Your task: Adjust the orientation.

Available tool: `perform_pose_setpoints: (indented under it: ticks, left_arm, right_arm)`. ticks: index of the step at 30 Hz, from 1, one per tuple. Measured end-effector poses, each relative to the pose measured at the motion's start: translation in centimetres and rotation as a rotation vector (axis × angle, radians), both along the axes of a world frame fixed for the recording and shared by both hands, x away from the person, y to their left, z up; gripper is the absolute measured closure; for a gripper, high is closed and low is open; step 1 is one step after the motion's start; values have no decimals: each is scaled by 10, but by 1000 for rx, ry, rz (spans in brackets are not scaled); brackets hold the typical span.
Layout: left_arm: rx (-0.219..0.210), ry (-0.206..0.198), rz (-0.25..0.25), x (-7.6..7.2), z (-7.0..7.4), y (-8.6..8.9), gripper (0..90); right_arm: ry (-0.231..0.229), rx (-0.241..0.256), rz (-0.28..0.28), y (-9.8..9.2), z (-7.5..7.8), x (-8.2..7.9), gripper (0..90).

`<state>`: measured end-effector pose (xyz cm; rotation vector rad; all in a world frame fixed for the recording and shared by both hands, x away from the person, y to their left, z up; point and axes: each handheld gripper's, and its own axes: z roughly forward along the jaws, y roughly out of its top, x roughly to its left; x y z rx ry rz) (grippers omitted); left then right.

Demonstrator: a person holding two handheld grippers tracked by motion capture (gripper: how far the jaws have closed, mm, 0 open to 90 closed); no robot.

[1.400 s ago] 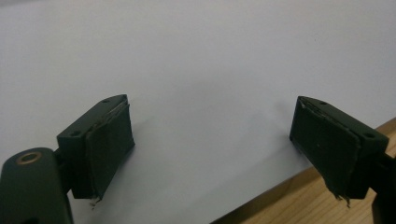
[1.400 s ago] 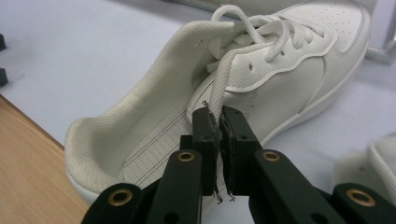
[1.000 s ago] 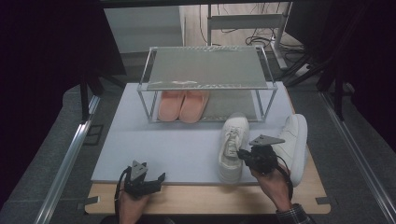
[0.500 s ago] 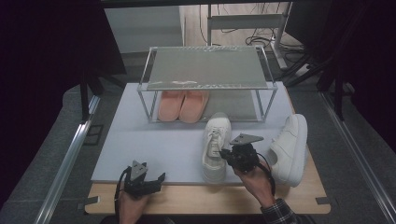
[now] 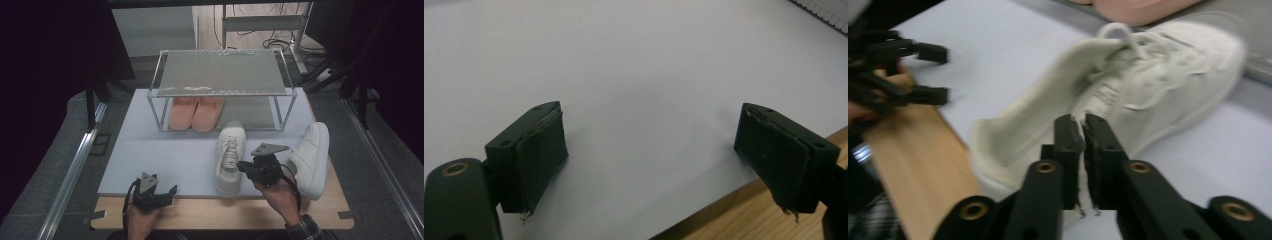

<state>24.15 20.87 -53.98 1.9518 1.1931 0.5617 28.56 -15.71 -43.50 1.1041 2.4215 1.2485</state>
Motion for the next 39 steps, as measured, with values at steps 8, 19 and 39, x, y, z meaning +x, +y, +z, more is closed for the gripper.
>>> perform_pose_setpoints:
  ticks: [8,19,39]
  left_arm:
    - [0,0,-1,0,0,0,129]
    - [1,0,-1,0,0,0,131]
    - [1,2,0,0,0,0,130]
  right_arm:
    - [39,-24,23,11,-17,6,899]
    - [35,-34,4,-5,-18,7,900]
    - [51,-29,-63,-46,-5,6,727]
